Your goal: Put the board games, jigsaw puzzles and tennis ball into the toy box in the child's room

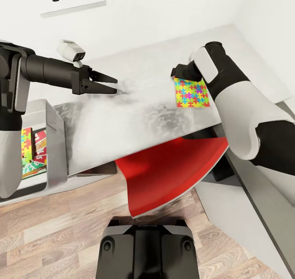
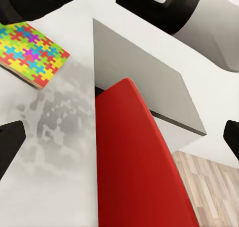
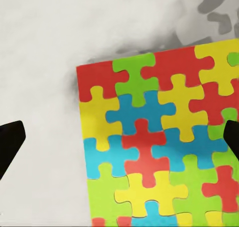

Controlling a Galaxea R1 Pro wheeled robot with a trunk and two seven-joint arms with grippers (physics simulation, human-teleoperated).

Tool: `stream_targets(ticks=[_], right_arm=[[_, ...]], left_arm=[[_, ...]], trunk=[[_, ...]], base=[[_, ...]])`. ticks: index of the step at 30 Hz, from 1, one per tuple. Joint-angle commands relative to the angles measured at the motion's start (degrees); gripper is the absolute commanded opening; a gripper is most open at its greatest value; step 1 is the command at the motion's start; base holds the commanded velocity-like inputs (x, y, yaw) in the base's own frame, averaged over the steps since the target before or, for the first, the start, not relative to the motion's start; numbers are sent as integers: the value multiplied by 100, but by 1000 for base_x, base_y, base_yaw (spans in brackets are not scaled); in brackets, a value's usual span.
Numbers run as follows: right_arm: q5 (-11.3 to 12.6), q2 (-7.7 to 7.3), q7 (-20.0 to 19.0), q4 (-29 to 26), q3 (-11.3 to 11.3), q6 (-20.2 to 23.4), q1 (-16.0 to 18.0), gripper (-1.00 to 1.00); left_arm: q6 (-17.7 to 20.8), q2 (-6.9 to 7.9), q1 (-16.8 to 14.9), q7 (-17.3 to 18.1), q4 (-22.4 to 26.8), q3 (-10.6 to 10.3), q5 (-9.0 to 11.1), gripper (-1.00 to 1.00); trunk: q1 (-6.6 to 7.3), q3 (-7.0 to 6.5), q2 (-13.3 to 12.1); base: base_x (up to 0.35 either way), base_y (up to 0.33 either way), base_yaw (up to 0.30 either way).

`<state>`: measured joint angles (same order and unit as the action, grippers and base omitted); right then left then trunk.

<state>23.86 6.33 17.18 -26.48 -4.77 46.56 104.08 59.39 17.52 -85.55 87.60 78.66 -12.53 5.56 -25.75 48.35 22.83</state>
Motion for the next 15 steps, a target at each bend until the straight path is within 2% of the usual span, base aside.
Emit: stream_targets(ticks=[1,15], right_arm=[[60,-3,49,-4,-35,60,10,100],[43,-27,91,-12,-37,584,225,100]], left_arm=[[61,6,-5,3,-1,-13,24,100],[61,-18,-5,2,-4,-13,24,100]], trunk=[[-3,7,9],[-3,7,9]], base=[[0,-3,0],[0,-1,0]])
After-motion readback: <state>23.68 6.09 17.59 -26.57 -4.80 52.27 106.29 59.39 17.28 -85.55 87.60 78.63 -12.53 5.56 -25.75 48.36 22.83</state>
